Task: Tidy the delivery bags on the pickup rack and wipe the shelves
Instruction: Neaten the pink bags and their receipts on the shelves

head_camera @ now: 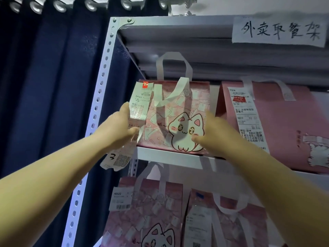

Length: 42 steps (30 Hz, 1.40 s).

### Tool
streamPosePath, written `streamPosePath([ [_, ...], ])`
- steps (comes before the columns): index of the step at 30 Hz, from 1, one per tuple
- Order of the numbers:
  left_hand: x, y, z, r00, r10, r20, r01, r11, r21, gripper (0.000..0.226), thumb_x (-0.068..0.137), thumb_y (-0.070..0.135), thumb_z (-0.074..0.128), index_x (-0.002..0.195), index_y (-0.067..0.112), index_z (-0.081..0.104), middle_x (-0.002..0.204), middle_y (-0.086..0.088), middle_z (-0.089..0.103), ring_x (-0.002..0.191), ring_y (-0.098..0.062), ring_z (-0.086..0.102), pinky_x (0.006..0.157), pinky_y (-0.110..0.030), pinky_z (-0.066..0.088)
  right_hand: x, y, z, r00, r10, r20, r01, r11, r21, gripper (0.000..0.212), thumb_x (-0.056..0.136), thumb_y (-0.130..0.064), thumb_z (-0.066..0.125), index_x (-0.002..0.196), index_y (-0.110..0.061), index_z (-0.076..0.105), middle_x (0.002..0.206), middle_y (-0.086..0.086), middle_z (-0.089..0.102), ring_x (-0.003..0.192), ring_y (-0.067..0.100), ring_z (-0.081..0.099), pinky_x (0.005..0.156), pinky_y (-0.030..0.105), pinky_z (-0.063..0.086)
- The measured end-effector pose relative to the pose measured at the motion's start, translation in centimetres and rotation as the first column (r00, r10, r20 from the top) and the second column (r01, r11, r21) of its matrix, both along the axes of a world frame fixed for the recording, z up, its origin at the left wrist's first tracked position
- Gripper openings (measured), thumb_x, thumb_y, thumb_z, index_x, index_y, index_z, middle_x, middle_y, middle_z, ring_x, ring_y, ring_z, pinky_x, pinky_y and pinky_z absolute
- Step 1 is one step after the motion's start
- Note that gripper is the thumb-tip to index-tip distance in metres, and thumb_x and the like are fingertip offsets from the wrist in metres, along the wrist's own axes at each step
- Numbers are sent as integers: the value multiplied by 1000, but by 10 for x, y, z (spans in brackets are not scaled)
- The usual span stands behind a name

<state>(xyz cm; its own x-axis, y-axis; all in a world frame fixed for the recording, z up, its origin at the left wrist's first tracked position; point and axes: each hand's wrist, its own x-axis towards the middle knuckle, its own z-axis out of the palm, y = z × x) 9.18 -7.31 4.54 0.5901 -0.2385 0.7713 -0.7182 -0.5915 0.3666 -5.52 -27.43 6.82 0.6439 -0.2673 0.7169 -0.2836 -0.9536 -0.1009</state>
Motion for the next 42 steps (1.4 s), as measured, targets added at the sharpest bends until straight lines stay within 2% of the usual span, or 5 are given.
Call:
streamPosePath([
  [7,6,-1,-7,998,-59,3,59,986,-155,42,83,34,63,119,17,47,110,-3,63,91,-20,57,67,-32,46,10,-7,0,988,36,148,-40,999,23,42,83,-11,68,115,-6,43,111,12,58,99,29,56,79,40,51],
  [20,-77,55,-3,972,-76,221,154,920,-361,51,80,25,65,128,27,46,121,3,56,99,-13,57,83,-38,52,-42,9,-8,833,362,418,-313,932,-184,71,78,-17,74,139,-9,39,124,7,59,113,24,55,96,37,47],
  [30,-193,57,2,935,-32,352,204,862,-464,49,80,24,69,124,29,49,117,1,58,91,-16,62,69,-36,56,-137,3,0,685,494,536,-436,867,-242,69,77,-18,76,137,-12,42,108,-3,62,84,7,54,69,8,43],
  [39,-287,-26,15,891,-139,433,360,798,-484,41,83,25,66,121,25,50,114,4,57,88,-9,61,62,-22,50,-252,-62,7,576,443,687,-377,890,-258,58,83,-29,68,135,-19,44,119,0,60,100,17,59,82,42,55],
  [42,-309,-68,15,875,-198,442,413,780,-470,38,83,28,65,118,30,49,114,4,58,93,-13,61,74,-33,54,-286,-97,7,602,365,710,-287,929,-234,56,84,-27,66,135,-19,44,120,1,58,102,18,57,83,42,54],
])
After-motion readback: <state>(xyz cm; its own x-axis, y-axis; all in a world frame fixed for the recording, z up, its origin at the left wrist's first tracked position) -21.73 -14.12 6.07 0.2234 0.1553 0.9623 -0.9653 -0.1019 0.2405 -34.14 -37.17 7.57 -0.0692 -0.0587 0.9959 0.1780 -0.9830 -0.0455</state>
